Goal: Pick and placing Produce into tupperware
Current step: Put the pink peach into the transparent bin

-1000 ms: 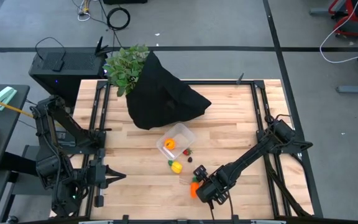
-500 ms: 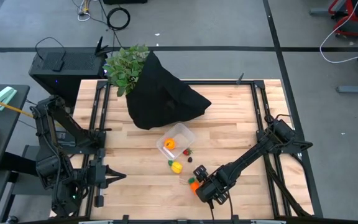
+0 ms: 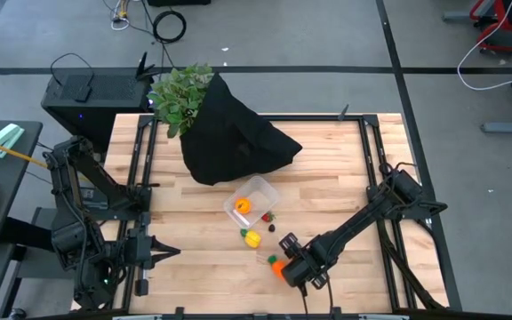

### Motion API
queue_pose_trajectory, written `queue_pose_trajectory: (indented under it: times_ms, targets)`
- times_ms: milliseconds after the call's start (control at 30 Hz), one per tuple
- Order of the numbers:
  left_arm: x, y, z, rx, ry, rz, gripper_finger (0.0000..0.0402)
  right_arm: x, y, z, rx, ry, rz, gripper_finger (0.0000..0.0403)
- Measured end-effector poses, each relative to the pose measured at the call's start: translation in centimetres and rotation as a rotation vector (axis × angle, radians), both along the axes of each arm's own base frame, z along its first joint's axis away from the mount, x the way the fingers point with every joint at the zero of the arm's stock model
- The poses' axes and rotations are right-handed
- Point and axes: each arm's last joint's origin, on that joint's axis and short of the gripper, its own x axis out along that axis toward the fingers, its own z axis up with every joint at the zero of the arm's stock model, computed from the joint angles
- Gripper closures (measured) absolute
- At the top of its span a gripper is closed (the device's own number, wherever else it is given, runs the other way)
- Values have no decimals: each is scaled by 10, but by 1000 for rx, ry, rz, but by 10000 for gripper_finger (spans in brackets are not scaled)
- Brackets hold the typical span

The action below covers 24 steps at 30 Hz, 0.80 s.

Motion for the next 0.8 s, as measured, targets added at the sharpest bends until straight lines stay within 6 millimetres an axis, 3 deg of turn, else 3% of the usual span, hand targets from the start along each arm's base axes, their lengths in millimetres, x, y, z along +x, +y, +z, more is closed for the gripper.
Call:
queue_pose_trajectory:
  times_ms: [133, 433, 800]
  targets:
    - [0, 0, 0, 0, 0, 0, 379, -5, -8, 10, -39, 18, -11, 159]
    - [0, 0, 0, 2, 0, 0, 389, 3, -45, 63, -84, -206, -163, 158]
    - [0, 0, 0, 2, 0, 0, 381, 55, -107, 106, 61, -594, -512, 159]
